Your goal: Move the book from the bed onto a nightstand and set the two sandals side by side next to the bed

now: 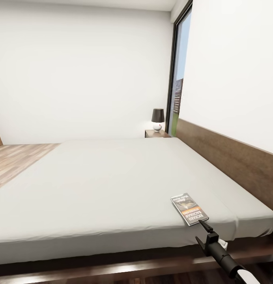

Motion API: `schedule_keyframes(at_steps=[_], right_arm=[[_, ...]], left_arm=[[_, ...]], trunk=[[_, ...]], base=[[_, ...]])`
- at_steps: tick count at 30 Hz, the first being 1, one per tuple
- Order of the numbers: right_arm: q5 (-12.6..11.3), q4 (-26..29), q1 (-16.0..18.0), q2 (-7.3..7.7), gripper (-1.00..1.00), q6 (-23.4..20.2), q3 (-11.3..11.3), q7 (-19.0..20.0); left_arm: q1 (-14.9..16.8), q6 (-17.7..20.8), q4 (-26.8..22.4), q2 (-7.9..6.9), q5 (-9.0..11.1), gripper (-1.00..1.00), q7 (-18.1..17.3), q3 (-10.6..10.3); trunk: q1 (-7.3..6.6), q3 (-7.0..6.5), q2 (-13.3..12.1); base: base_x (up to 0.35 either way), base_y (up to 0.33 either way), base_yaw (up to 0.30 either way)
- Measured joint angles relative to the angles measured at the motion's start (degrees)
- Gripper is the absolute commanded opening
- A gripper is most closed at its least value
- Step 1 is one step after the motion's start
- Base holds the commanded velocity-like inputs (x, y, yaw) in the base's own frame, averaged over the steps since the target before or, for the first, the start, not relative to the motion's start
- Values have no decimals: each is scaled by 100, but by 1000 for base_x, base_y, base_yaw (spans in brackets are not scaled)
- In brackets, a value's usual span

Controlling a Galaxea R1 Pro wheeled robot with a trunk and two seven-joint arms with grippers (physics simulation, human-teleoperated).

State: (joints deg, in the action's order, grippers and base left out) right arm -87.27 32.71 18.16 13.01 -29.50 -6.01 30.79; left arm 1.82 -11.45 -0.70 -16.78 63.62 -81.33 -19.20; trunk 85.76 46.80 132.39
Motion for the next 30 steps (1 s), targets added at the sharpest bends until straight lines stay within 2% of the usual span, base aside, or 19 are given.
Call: schedule_keyframes(at_steps=[30], right_arm=[[0, -2, 0, -8, 100, 3, -3, 0]], left_arm=[[0, 0, 0, 0, 0, 100, 1, 0]], trunk=[[0, 0, 0]], base=[[4, 0, 0]])
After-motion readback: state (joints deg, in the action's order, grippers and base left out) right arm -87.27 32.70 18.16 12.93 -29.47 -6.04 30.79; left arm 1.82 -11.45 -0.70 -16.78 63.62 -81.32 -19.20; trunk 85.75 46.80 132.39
